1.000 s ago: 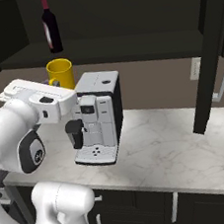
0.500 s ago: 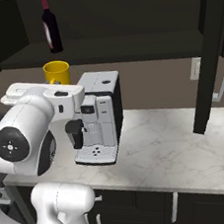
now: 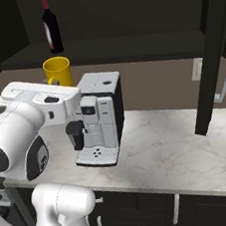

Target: Open the cabinet directly in front. Then move the wine and the mug to the dining counter with the candle on it.

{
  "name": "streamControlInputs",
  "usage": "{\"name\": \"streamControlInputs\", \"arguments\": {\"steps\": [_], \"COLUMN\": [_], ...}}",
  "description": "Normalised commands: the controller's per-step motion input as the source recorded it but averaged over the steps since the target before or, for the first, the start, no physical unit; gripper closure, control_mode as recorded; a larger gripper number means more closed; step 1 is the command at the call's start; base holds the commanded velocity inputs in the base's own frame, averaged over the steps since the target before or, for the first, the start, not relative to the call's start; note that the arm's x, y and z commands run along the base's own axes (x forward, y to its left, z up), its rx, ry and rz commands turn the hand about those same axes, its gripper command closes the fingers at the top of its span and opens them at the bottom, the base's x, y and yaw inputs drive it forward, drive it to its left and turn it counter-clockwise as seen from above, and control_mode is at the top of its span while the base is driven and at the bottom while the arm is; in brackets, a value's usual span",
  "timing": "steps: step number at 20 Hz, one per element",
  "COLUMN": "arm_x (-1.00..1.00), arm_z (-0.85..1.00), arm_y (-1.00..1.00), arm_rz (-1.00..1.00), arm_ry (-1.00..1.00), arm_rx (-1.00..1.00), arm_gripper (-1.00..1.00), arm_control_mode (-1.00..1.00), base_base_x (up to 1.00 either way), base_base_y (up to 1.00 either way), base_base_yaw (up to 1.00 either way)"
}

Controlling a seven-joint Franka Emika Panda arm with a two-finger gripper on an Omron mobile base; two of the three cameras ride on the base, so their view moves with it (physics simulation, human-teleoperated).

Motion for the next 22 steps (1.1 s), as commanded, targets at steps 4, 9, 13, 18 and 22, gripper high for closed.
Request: {"name": "streamControlInputs", "arguments": {"steps": [4,9,13,18,22], "arm_x": [0.01,0.0,-0.09,0.0,0.0], "arm_z": [0.0,0.0,-0.01,0.0,0.0], "arm_y": [0.08,0.0,0.0,0.0,0.0], "arm_rz": [-0.08,0.0,0.01,0.0,0.0], "arm_ry": [-0.01,0.0,0.0,0.0,0.0], "arm_rx": [0.0,0.0,0.0,0.0,0.0], "arm_gripper": [1.0,1.0,1.0,1.0,1.0], "arm_control_mode": [-1.0,-1.0,1.0,1.0,1.0], "base_base_x": [0.0,0.0,-0.37,-0.87,-0.85], "base_base_y": [0.0,0.0,0.0,0.0,0.0], "base_base_yaw": [0.0,0.0,0.1,0.38,0.57]}}
